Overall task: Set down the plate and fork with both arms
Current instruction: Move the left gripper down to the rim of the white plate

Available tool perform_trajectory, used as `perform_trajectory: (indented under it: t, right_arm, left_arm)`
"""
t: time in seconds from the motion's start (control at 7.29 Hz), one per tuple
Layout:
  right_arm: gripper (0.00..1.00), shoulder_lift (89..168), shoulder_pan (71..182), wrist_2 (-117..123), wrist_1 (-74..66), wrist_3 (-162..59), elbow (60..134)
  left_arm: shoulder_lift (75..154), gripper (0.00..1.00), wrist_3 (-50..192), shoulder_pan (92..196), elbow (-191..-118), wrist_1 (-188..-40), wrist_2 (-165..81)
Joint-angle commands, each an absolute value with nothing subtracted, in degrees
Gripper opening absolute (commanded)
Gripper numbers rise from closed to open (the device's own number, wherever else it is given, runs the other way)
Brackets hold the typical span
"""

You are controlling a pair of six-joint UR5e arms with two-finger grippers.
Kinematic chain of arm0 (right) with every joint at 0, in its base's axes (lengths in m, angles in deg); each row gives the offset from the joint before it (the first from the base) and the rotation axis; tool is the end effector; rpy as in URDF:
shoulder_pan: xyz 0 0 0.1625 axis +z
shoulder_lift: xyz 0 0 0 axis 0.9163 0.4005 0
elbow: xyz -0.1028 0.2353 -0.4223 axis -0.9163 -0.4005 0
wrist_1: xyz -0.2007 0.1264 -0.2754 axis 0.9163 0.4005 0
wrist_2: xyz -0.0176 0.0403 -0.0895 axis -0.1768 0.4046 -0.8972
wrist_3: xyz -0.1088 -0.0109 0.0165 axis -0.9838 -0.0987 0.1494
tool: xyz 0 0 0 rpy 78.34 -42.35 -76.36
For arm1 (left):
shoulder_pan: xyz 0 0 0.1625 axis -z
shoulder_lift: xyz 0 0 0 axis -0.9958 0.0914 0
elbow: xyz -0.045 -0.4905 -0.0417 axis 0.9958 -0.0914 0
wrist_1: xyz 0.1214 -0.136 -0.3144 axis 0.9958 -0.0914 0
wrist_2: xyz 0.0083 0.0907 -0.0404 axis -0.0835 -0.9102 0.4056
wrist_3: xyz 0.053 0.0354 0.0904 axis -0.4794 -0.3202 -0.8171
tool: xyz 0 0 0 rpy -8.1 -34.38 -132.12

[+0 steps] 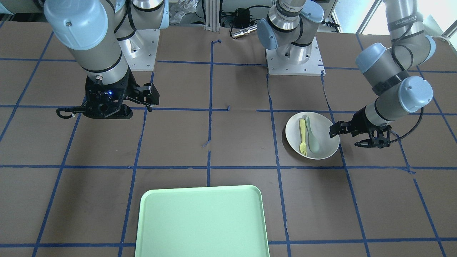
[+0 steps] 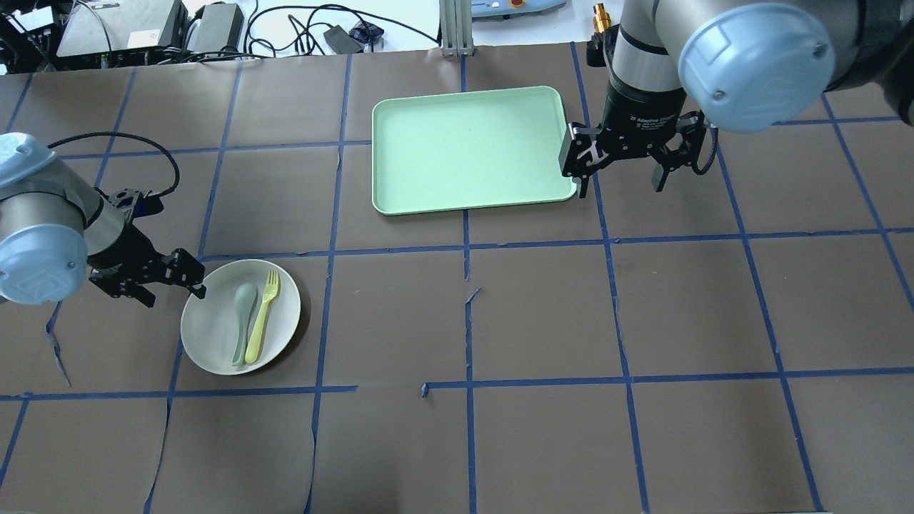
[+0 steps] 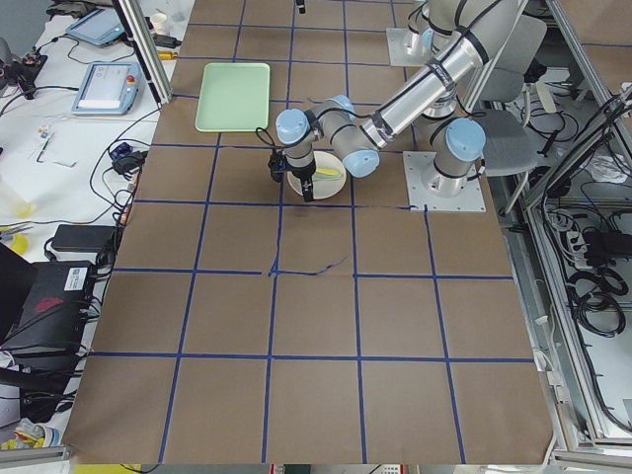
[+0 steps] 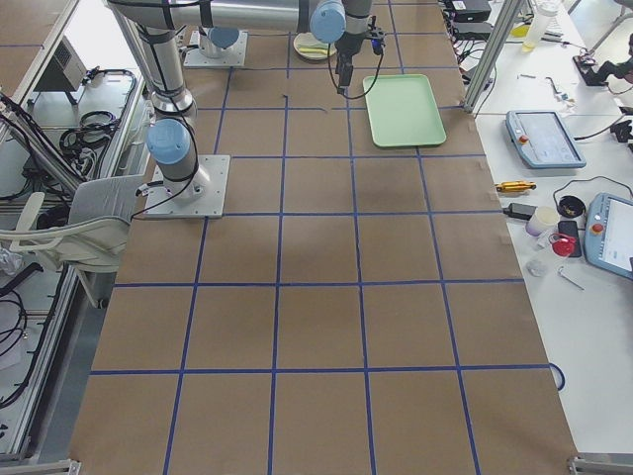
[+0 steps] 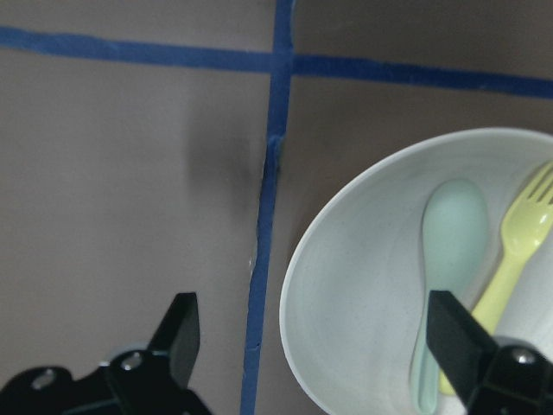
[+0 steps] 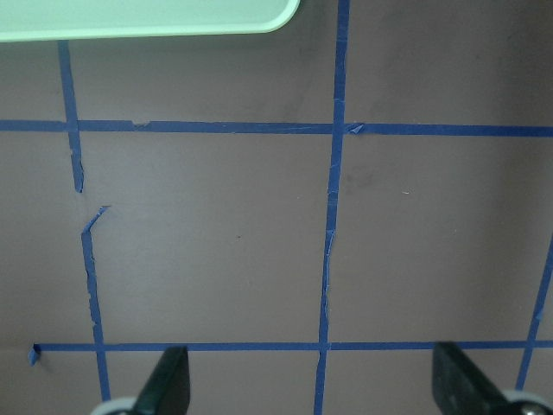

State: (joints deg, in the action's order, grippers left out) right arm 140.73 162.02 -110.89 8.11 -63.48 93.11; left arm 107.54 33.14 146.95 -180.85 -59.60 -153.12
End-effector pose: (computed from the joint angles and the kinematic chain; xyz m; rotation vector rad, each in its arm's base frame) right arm 0.1783 -0.4722 0.4877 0.0376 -3.1025 -0.2154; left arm 0.0880 -0.4538 0.2988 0.1224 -3.0325 -0.2830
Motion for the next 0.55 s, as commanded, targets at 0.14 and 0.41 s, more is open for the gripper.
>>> perform_trajectory:
  t: [0.14, 0.41]
  right_arm:
    - [1.00, 140.09, 162.02, -110.92, 8.29, -63.49, 93.28]
    - [1.00, 140.00, 162.02, -110.92, 8.82, -63.58, 93.28]
  left_arm:
    - [111.44, 0.76, 29.20, 146.72, -181.26, -59.35, -153.46]
    - [111.54, 0.26, 28.85, 146.72, -180.83, -59.35, -153.47]
